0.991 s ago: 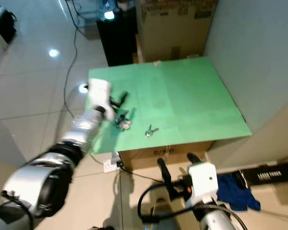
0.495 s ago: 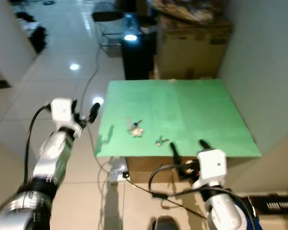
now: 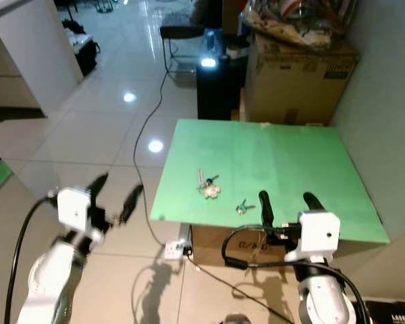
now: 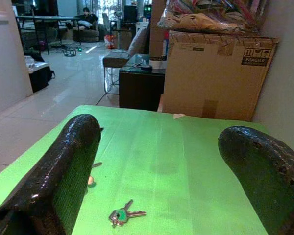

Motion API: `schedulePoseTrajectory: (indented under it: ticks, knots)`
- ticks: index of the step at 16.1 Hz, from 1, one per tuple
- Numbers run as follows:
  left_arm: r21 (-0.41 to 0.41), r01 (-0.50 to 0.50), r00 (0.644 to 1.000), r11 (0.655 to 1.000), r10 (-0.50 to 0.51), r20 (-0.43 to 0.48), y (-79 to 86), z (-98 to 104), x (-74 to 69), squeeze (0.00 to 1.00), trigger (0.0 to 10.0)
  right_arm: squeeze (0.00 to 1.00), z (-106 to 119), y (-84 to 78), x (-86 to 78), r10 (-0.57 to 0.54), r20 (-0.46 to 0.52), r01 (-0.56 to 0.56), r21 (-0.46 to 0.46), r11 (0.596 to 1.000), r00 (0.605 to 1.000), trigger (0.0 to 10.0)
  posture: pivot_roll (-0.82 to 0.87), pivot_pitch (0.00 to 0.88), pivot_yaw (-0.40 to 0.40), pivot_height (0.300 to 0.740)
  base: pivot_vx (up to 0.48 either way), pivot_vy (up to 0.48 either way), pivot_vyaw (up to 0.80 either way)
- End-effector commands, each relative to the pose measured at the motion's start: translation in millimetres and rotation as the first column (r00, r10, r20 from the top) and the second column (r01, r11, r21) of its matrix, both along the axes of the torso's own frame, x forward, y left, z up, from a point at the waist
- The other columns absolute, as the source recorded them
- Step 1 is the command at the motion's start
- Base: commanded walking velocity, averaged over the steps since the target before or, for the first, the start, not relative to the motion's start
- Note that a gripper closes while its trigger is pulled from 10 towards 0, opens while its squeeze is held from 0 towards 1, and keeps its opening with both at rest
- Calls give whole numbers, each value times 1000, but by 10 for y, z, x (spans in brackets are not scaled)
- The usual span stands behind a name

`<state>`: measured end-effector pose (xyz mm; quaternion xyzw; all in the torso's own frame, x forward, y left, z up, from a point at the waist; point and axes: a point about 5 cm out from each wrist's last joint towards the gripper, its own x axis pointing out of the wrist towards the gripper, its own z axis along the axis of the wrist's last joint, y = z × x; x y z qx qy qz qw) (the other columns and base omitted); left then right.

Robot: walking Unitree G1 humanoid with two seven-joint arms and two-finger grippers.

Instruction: Hang keys on a hook

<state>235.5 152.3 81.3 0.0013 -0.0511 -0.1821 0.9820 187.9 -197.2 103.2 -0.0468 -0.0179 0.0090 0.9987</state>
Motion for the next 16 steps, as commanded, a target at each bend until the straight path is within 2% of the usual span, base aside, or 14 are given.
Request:
schedulePoseTrajectory:
  ticks: [1, 2, 3, 5, 7, 16]
  knots:
    - [-21, 7, 1000, 1000, -6, 29, -75, 122, 56, 0, 10000, 980, -3, -11, 6, -13, 11, 13, -1, 1000, 1000, 10000, -194, 0, 71, 740, 0, 0, 0]
    - [-42, -21, 1000, 999, 22, 6, -122, 157, 143, 0, 10000, 976, 0, -3, 23, -14, 18, 14, 1, 1000, 1000, 10000, -194, 0, 72, 740, 0, 0, 0]
    - [-60, 6, 1000, 998, -6, 12, -173, 205, 177, 0, 10000, 980, -5, 14, 34, -11, 20, 11, 2, 1000, 1000, 10000, -196, 0, 74, 740, 0, 0, 0]
    - [-93, 18, 1000, 996, -19, -11, -222, 228, 258, 0, 10000, 980, -27, 53, 38, -2, 18, 1, 10, 1000, 1000, 10000, -201, 0, 79, 740, 480, 0, 0]
    - [-90, 23, 999, 996, -26, -32, -244, 234, 322, 0, 10000, 976, -36, 95, 67, 24, 11, -24, 7, 1000, 1000, 10000, -214, 0, 84, 740, 480, 0, 0]
    - [-100, 5, 997, 995, -12, -76, -256, 220, 414, 0, 10000, 980, -84, 102, 105, 54, -20, -54, 9, 999, 998, 10000, -221, 0, 87, 740, 480, 0, 0]
